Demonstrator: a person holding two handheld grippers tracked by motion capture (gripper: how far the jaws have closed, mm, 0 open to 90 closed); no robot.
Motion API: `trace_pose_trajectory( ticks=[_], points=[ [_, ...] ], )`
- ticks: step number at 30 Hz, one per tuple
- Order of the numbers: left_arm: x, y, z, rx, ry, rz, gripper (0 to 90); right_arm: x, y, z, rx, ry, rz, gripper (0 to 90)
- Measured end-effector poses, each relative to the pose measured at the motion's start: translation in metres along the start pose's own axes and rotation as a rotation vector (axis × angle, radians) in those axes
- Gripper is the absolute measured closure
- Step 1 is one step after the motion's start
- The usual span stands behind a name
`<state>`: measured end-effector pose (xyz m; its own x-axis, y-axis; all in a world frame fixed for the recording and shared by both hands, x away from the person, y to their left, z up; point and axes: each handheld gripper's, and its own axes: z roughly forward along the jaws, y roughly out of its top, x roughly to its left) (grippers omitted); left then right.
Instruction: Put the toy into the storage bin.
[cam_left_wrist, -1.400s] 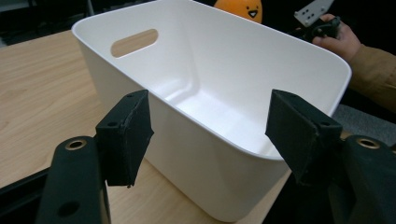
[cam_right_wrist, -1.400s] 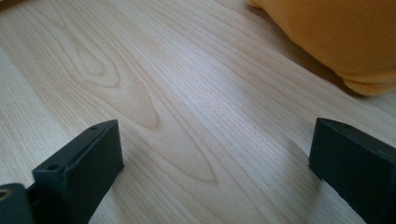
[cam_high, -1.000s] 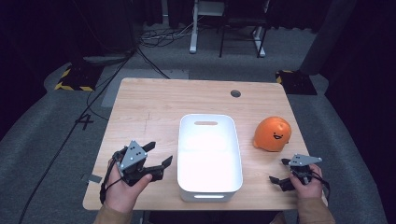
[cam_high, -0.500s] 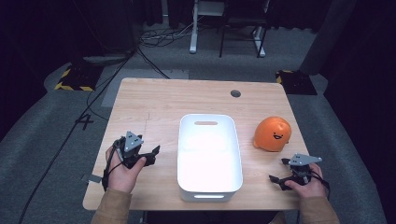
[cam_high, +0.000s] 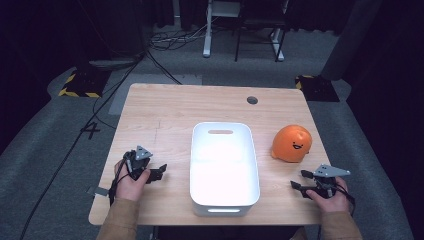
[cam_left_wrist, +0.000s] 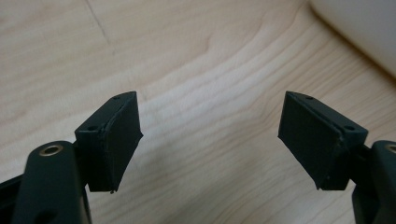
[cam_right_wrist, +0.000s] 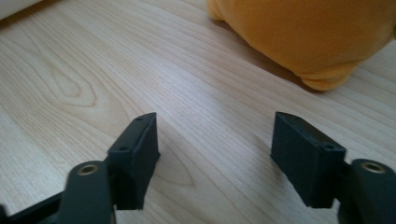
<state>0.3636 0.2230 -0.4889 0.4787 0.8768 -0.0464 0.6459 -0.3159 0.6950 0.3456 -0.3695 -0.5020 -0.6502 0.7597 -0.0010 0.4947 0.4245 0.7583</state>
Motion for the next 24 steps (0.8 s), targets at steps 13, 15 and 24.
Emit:
trace_pose_trajectory(
  ticks=[13, 15, 24],
  points=[
    [0.019, -0.005, 0.013, 0.025, -0.044, 0.068, 14.4, 0.002, 0.011, -0.022, -0.017, -0.072, 0.009, 53.7],
    [0.020, -0.004, 0.014, 0.025, -0.044, 0.080, 13.8, 0.002, 0.013, -0.023, -0.020, -0.058, 0.006, 53.9],
    [0.022, -0.001, 0.017, 0.027, -0.046, 0.085, 11.8, -0.002, 0.025, -0.037, -0.063, -0.023, 0.005, 57.9]
  ],
)
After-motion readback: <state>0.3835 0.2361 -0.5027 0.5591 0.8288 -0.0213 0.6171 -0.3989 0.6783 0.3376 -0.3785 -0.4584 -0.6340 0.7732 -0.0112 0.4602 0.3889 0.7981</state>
